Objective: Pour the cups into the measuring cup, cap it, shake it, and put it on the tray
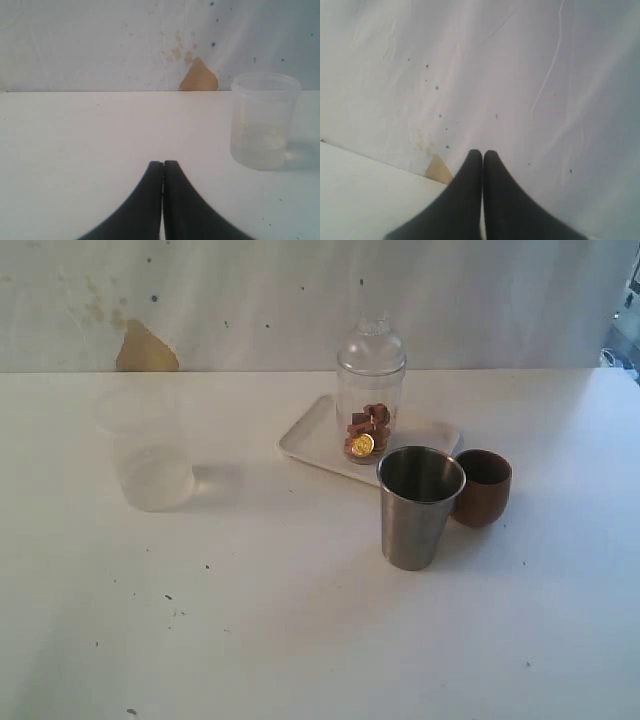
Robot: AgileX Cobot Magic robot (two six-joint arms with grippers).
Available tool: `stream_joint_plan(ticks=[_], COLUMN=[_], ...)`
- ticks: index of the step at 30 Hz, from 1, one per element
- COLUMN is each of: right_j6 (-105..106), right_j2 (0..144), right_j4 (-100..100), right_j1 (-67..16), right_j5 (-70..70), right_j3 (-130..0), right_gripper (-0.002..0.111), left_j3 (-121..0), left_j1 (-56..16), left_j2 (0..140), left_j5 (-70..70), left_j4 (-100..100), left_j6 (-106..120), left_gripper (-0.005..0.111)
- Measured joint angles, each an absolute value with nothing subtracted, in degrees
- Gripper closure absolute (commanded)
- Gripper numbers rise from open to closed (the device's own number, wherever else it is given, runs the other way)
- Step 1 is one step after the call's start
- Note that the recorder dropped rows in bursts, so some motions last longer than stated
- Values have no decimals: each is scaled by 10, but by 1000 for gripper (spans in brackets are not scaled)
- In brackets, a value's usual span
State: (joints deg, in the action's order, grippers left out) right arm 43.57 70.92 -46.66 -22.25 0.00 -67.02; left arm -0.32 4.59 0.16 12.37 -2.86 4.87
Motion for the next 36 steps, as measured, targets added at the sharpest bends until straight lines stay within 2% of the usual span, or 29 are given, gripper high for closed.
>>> stream_joint_plan(ticks=[6, 19, 36], right_j6=[436, 390, 387], right_j2=[568, 293, 118], right_j4=[-467, -444, -436], right_j1=[-223, -223, -223], right_j5=[91, 262, 287], right_j3=[-584, -523, -521], right_gripper=[108, 108, 108], left_j3=[-3, -3, -3], left_j1=[46, 46, 46], left_j2=[2, 2, 2], left_j5=[124, 124, 124], left_j4=[-29, -29, -29], left_j6=[49, 49, 49], left_gripper=[106, 106, 106])
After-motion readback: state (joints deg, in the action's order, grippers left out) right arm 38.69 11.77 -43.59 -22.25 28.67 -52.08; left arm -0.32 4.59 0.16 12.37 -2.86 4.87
